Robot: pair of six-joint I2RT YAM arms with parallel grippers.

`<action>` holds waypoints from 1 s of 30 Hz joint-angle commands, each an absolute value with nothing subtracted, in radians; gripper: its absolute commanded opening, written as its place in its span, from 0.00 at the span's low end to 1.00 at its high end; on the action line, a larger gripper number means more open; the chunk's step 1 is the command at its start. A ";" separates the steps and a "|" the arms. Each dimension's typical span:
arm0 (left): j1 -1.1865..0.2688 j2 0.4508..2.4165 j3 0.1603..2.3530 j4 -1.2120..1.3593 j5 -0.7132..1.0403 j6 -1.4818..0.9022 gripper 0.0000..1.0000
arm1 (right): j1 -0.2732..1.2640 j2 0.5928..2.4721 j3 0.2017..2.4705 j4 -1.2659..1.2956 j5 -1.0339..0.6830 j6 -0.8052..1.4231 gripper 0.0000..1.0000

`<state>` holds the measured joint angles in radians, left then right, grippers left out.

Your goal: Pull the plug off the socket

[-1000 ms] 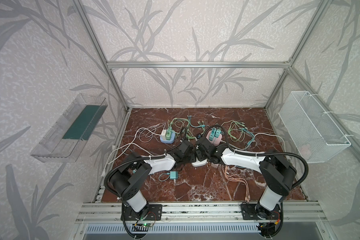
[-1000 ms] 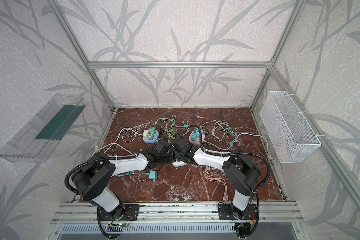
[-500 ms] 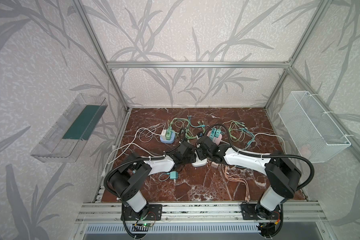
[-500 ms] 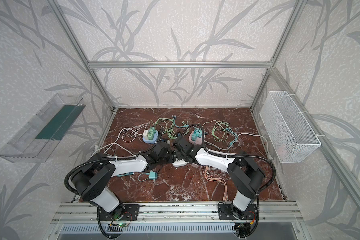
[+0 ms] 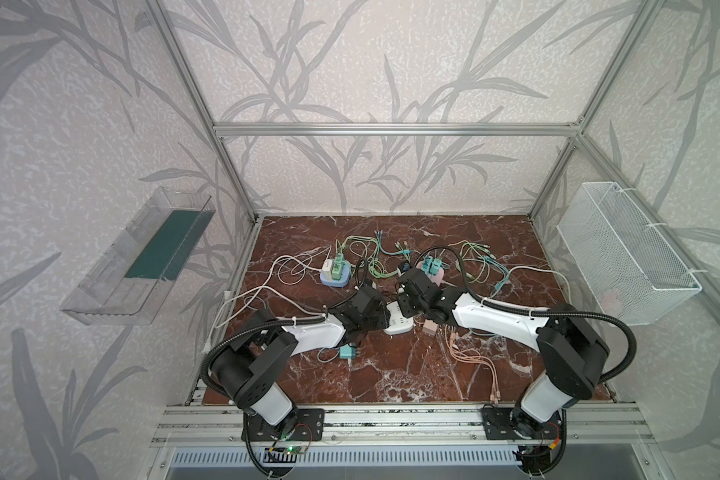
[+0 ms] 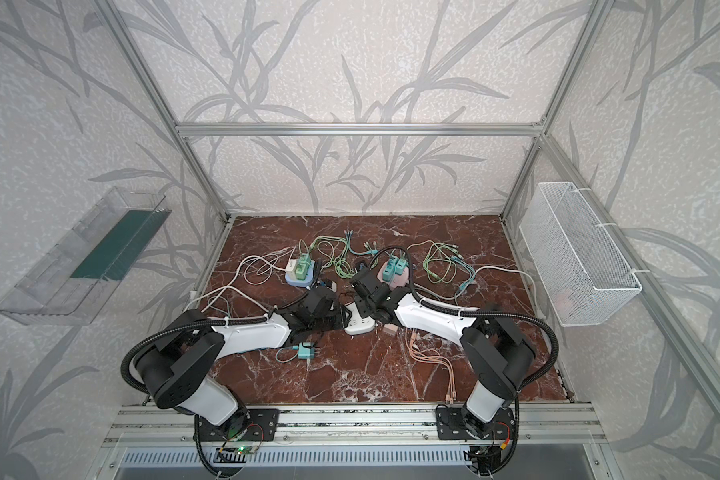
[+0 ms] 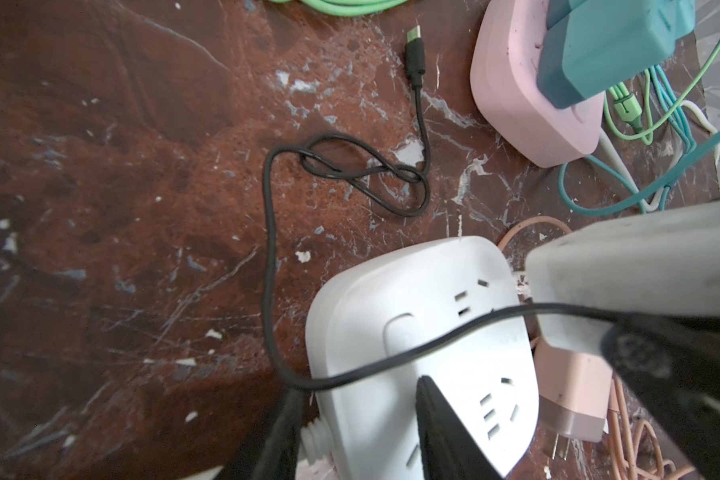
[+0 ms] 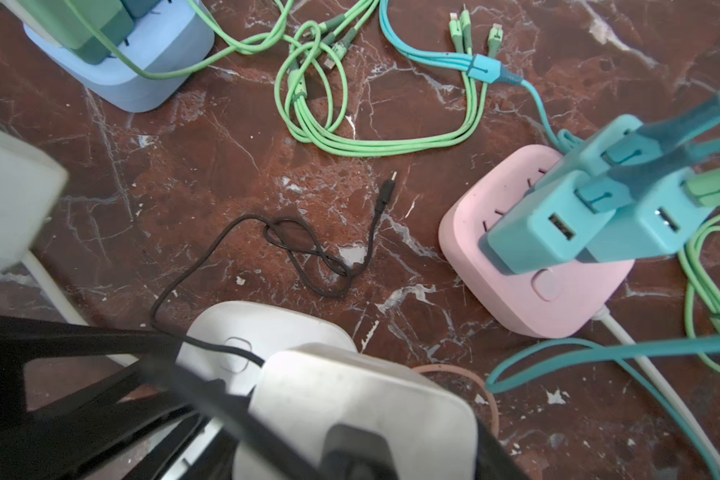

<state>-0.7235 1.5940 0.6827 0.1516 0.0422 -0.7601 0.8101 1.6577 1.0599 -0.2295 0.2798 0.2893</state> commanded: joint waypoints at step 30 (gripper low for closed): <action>-0.726 1.514 0.589 0.061 0.044 -0.732 0.46 | 0.702 1.793 1.227 -0.588 0.108 0.211 0.56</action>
